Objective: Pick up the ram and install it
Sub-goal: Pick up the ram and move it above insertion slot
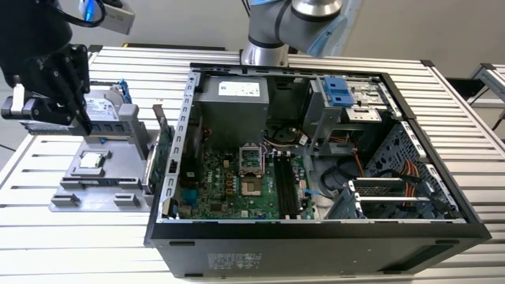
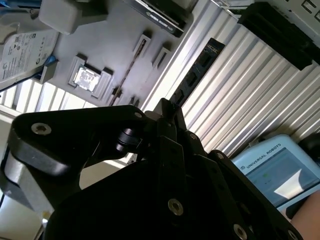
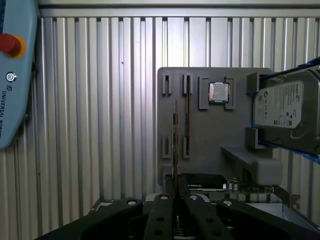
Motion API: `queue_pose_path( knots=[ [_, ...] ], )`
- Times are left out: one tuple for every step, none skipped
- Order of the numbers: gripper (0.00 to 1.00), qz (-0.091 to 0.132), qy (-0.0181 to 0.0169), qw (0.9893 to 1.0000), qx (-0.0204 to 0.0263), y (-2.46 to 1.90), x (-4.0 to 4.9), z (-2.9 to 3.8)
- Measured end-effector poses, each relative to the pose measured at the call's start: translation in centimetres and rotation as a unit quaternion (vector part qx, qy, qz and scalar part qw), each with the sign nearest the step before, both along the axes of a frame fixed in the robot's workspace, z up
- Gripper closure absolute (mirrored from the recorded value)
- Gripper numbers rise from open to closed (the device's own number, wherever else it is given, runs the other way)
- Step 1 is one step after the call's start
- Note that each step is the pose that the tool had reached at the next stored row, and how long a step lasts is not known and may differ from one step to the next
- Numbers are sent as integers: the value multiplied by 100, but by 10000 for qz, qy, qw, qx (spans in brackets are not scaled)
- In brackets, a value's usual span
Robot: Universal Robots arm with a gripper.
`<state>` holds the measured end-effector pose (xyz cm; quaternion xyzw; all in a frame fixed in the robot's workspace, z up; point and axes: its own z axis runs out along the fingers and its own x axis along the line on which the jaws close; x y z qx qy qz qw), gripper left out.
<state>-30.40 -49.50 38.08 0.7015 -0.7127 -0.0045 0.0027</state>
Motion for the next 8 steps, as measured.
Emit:
queue_pose_path(
  knots=[
    [100,0,0,10000,0,0,11,0],
    [100,0,0,10000,0,0,22,0],
    [100,0,0,10000,0,0,32,0],
    [100,0,0,10000,0,0,42,0],
    [100,0,0,10000,0,0,53,0],
    [100,0,0,10000,0,0,63,0],
    [100,0,0,10000,0,0,73,0],
    [100,0,0,10000,0,0,83,0]
  ],
)
